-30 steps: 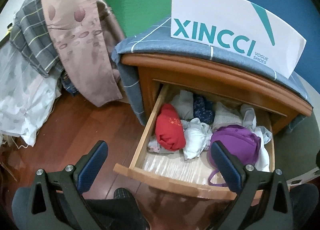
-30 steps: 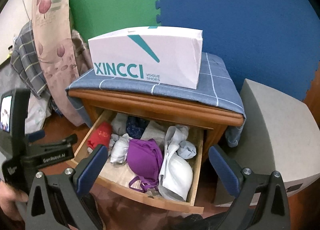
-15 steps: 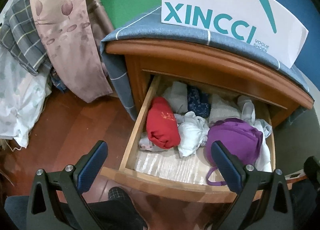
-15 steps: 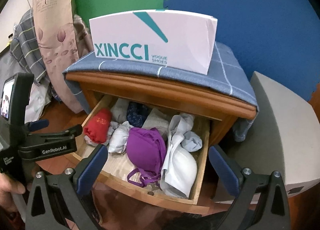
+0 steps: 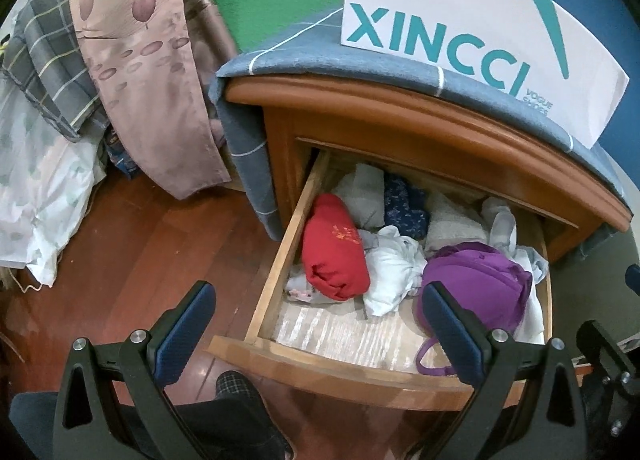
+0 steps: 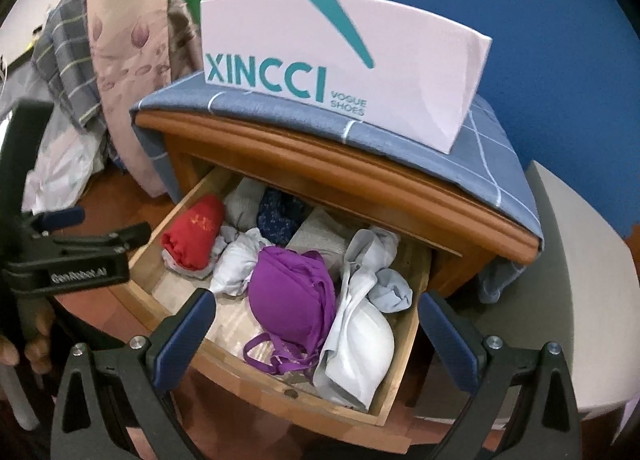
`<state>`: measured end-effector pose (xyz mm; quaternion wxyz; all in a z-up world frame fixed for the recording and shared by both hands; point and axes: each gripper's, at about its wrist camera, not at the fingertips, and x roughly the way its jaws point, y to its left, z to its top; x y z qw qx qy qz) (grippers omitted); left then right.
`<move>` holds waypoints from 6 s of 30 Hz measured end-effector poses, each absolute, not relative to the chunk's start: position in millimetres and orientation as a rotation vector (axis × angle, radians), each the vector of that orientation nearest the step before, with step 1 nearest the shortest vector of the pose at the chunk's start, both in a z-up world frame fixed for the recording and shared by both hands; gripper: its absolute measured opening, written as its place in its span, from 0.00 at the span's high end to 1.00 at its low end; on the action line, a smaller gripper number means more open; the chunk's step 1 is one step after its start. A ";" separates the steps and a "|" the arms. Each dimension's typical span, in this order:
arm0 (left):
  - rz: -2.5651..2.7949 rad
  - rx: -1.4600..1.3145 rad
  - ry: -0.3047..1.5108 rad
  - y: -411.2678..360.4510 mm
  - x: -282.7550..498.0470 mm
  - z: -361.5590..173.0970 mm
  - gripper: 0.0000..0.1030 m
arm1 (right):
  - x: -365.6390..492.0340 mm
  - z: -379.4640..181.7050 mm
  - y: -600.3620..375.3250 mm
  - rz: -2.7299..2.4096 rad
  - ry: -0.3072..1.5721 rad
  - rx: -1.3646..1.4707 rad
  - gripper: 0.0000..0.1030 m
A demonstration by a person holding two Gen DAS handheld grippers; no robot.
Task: Take underwear out of drawer
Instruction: 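Move both tools back above the open drawer of underwear, then grasp the purple bra with the right tool while the left tool grasps the red underwear, then lift the red underwear with the left tool and drop it into the white box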
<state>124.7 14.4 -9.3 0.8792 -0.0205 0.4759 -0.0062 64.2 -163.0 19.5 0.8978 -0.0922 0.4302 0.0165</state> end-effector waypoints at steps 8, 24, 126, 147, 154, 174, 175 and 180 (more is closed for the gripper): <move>0.035 -0.077 0.995 26.5 129.2 -9.3 0.00 | 99.9 -1.7 -157.9 0.167 0.987 -0.265 0.00; 0.068 -0.114 1.033 35.8 135.3 -18.1 0.00 | 157.1 -97.9 -128.9 0.258 1.183 -0.565 0.00; -0.248 -0.087 0.923 20.3 153.5 164.5 0.66 | 129.1 -64.4 -168.9 0.281 1.050 -0.194 0.47; -0.294 0.087 0.916 -68.8 346.9 189.6 0.65 | 126.1 -50.7 -171.3 0.319 1.011 -0.137 0.47; -0.276 0.099 0.996 -77.1 379.1 145.2 0.65 | 128.3 -54.5 -165.9 0.340 1.026 -0.141 0.47; -0.234 0.085 1.077 -68.0 351.1 111.0 0.60 | 124.4 -54.0 -156.1 0.360 1.027 -0.181 0.47; -0.227 0.092 1.073 -68.8 350.6 110.4 0.59 | 124.9 -54.3 -155.8 0.359 1.027 -0.183 0.47; -0.223 0.137 0.992 -81.4 341.0 116.4 0.43 | 124.6 -54.9 -155.0 0.359 1.027 -0.190 0.47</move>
